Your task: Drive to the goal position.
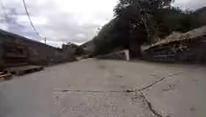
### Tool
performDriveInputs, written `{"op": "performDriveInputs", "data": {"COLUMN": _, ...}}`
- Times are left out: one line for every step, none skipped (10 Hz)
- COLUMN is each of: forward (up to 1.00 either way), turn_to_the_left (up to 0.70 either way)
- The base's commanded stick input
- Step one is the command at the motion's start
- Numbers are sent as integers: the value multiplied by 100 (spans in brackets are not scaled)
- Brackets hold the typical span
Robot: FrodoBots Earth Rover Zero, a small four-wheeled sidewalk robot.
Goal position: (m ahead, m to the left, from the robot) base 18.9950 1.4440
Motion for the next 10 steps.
{"op": "performDriveInputs", "data": {"forward": 70, "turn_to_the_left": 0}}
{"op": "performDriveInputs", "data": {"forward": 70, "turn_to_the_left": 0}}
{"op": "performDriveInputs", "data": {"forward": 70, "turn_to_the_left": 0}}
{"op": "performDriveInputs", "data": {"forward": 70, "turn_to_the_left": 0}}
{"op": "performDriveInputs", "data": {"forward": 70, "turn_to_the_left": 0}}
{"op": "performDriveInputs", "data": {"forward": 70, "turn_to_the_left": 0}}
{"op": "performDriveInputs", "data": {"forward": 70, "turn_to_the_left": 0}}
{"op": "performDriveInputs", "data": {"forward": 70, "turn_to_the_left": 0}}
{"op": "performDriveInputs", "data": {"forward": 70, "turn_to_the_left": 0}}
{"op": "performDriveInputs", "data": {"forward": 70, "turn_to_the_left": 0}}
